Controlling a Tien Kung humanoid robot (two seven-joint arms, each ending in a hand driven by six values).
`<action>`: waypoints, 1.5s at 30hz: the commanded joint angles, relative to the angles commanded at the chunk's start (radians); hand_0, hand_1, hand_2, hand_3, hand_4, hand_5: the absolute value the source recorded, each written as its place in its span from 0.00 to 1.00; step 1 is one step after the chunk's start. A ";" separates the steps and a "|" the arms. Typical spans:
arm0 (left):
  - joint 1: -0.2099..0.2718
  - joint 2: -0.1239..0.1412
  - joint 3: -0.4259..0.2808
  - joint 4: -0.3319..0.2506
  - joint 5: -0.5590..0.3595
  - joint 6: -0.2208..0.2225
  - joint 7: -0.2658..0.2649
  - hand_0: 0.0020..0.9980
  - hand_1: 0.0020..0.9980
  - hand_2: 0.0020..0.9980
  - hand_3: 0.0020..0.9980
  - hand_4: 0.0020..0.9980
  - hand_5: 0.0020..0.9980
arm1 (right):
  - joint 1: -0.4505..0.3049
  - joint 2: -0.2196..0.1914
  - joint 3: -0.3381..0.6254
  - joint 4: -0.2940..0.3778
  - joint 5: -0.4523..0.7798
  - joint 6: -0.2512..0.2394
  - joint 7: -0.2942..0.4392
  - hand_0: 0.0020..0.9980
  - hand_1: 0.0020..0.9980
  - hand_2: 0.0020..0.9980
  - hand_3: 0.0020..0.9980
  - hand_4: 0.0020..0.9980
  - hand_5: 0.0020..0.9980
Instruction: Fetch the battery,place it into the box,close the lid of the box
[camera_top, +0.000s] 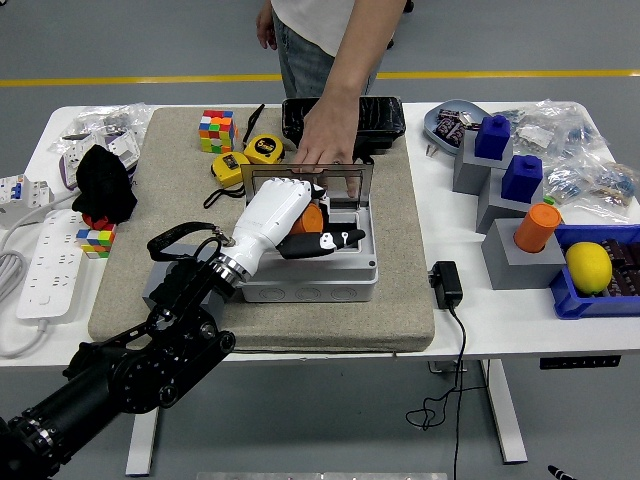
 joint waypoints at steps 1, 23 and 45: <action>0.000 0.000 -0.002 0.000 0.001 0.000 0.000 0.10 0.00 0.02 0.01 1.00 0.97 | -0.001 0.000 0.000 0.000 -0.001 0.000 0.000 0.61 0.55 0.58 0.53 0.96 0.73; -0.002 0.000 -0.008 -0.002 0.016 -0.016 0.002 0.16 0.04 0.09 0.06 1.00 0.98 | 0.000 0.001 0.003 0.000 -0.001 0.000 0.000 0.61 0.55 0.58 0.53 0.95 0.73; -0.002 0.000 -0.017 -0.003 0.039 -0.025 -0.004 0.63 0.72 0.67 0.61 1.00 1.00 | 0.000 -0.001 0.003 0.000 -0.001 0.000 0.000 0.61 0.55 0.58 0.53 0.95 0.73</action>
